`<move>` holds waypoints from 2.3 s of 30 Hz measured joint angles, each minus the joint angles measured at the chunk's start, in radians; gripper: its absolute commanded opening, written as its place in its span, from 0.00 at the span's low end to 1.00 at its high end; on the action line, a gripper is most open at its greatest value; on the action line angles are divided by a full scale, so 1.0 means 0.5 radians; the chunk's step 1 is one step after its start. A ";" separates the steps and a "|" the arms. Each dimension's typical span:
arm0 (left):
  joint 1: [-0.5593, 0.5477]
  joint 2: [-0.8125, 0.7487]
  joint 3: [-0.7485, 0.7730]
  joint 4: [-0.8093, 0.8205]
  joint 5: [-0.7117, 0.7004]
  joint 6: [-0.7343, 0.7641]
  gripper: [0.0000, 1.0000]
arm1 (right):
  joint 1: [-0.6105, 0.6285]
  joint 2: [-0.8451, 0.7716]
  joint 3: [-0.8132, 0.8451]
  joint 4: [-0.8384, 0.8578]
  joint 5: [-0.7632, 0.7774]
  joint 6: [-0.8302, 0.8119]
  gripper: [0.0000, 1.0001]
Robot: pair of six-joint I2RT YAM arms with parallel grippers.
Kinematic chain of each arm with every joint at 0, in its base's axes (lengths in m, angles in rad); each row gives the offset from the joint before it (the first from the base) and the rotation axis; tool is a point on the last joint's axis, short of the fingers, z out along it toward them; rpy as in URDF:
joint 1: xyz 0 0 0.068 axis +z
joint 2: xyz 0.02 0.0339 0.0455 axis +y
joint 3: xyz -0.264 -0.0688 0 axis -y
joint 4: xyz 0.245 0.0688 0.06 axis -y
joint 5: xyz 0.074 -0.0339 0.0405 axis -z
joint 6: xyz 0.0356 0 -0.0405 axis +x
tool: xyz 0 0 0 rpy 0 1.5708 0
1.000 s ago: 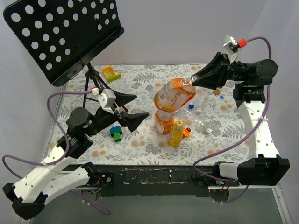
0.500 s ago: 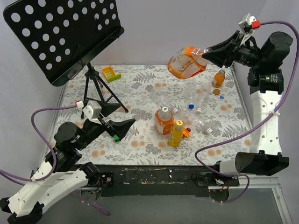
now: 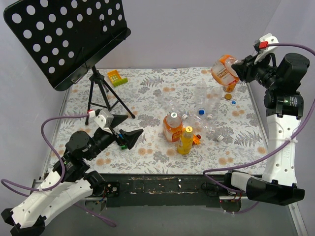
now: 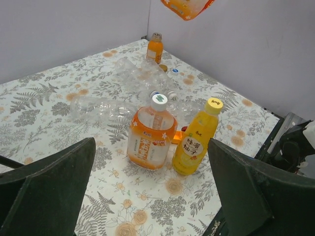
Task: Unscrew the bottle caps
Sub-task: Place the plastic bottle at the corner of the board.
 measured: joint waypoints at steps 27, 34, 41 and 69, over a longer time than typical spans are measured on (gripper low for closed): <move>0.000 0.084 -0.535 0.129 -0.082 0.106 0.98 | -0.681 0.500 -0.626 0.031 0.304 -0.217 0.01; 0.000 0.091 -0.535 0.138 -0.082 0.121 0.98 | -0.696 0.671 -0.648 0.108 0.307 -0.250 0.05; 0.000 0.091 -0.535 0.138 -0.087 0.127 0.98 | -0.703 0.717 -0.648 0.155 0.292 -0.268 0.27; 0.000 0.050 -0.535 0.137 -0.080 0.130 0.98 | -0.718 0.454 -0.455 -0.107 0.194 -0.415 0.79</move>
